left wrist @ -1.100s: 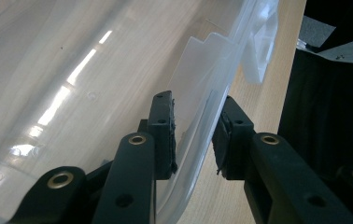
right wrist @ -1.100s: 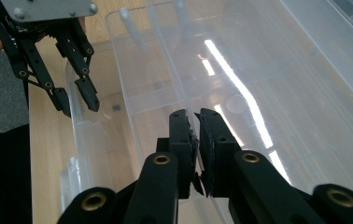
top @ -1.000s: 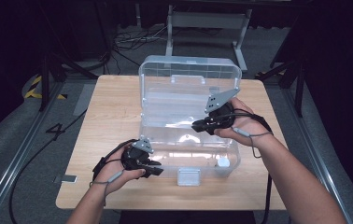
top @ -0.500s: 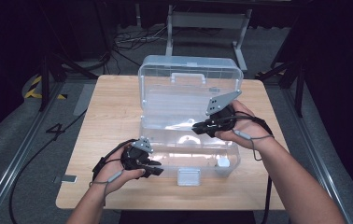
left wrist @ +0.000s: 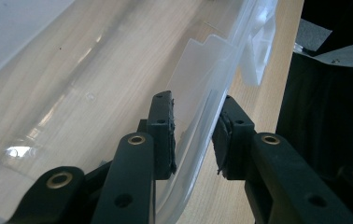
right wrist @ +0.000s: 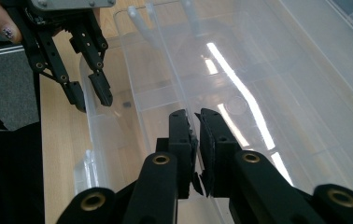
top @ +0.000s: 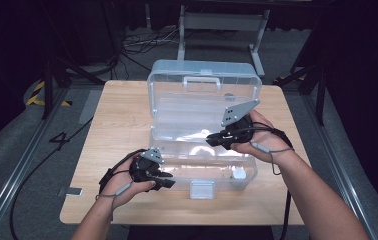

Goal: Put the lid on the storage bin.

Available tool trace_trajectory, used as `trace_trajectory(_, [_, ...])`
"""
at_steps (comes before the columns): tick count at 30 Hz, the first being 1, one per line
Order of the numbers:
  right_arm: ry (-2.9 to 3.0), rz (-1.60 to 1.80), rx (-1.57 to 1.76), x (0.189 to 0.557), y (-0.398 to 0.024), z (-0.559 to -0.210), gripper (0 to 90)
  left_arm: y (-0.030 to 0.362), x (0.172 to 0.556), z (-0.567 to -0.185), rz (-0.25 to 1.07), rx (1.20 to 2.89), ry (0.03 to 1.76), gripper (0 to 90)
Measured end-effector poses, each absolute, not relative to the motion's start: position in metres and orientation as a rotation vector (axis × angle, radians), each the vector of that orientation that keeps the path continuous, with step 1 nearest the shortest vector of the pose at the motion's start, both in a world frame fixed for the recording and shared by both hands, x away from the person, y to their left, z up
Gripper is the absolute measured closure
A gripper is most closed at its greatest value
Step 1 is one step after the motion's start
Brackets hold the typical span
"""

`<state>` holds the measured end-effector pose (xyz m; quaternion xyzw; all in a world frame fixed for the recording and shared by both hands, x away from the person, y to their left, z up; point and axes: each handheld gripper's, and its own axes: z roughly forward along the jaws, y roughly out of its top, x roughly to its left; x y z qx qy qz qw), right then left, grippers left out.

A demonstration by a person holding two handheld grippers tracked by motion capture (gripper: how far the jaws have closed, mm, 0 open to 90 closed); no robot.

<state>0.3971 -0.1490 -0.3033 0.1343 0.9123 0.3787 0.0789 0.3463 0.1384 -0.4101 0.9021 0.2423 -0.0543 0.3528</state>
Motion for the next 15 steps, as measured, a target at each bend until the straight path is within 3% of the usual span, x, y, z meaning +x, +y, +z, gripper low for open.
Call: trace_trajectory(15, [2.714, 1.152, 0.407, 0.3924, -0.1512, -0.3064, 83.7, 0.1438, 0.3470, -0.4020, -0.150, 2.335, 0.608, 71.5])
